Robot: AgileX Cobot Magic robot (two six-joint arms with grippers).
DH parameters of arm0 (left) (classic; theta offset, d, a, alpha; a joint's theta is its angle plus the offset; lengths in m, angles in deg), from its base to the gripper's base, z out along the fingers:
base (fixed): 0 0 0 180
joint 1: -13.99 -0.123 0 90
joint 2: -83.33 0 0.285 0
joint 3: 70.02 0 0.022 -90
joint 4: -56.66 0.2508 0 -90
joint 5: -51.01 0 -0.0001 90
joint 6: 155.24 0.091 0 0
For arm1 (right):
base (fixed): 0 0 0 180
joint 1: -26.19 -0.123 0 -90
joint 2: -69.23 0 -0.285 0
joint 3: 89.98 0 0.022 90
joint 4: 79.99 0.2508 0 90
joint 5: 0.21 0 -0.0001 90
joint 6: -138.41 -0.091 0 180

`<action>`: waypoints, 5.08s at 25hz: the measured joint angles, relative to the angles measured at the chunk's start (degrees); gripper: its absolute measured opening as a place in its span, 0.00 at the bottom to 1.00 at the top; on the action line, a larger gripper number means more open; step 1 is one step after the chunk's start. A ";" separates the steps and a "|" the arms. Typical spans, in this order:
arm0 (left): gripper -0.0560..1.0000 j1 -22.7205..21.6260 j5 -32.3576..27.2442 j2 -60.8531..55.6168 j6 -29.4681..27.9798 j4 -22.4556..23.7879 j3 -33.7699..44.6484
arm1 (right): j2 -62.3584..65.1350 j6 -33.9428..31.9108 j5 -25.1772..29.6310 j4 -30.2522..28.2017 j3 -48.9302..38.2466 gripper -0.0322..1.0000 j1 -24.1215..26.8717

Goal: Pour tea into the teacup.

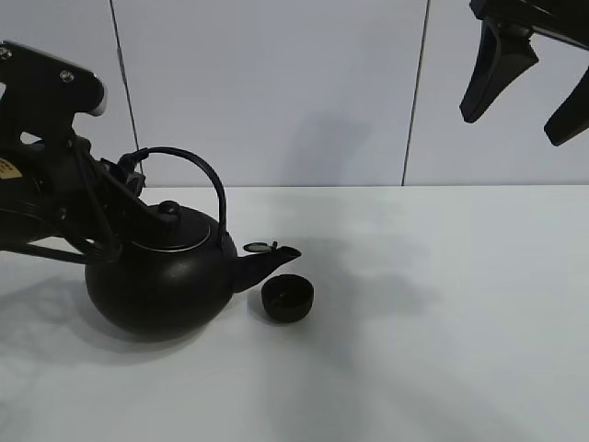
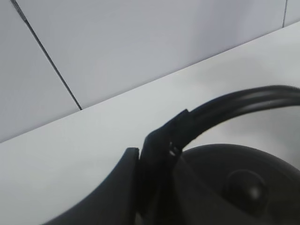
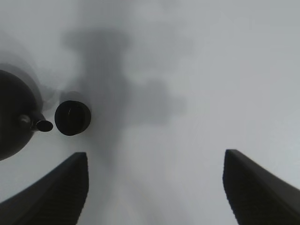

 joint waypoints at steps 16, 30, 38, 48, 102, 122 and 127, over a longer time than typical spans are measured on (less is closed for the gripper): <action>0.16 -0.06 -0.39 0.00 4.71 -3.72 -1.29 | 0.00 0.16 0.00 0.06 0.00 0.56 0.00; 0.16 -0.06 -0.61 0.00 9.62 -3.11 -1.57 | 0.00 0.16 0.00 0.06 0.00 0.56 0.00; 0.16 -0.06 -1.28 0.00 11.58 -3.11 -1.57 | 0.00 0.16 0.00 0.06 0.00 0.56 0.00; 0.16 -0.06 -1.57 0.00 11.95 -3.11 -1.57 | 0.00 0.16 0.00 0.06 0.00 0.56 0.00; 0.16 -1.19 9.16 1.99 -16.63 0.93 8.70 | 0.00 0.16 0.00 0.06 0.00 0.56 0.00; 0.16 -10.69 9.16 2.11 -25.25 16.42 8.70 | 0.00 0.16 0.00 0.17 0.00 0.56 0.00; 0.16 -10.75 9.16 2.11 -25.25 16.10 9.09 | 0.00 0.16 0.00 0.22 0.00 0.56 0.00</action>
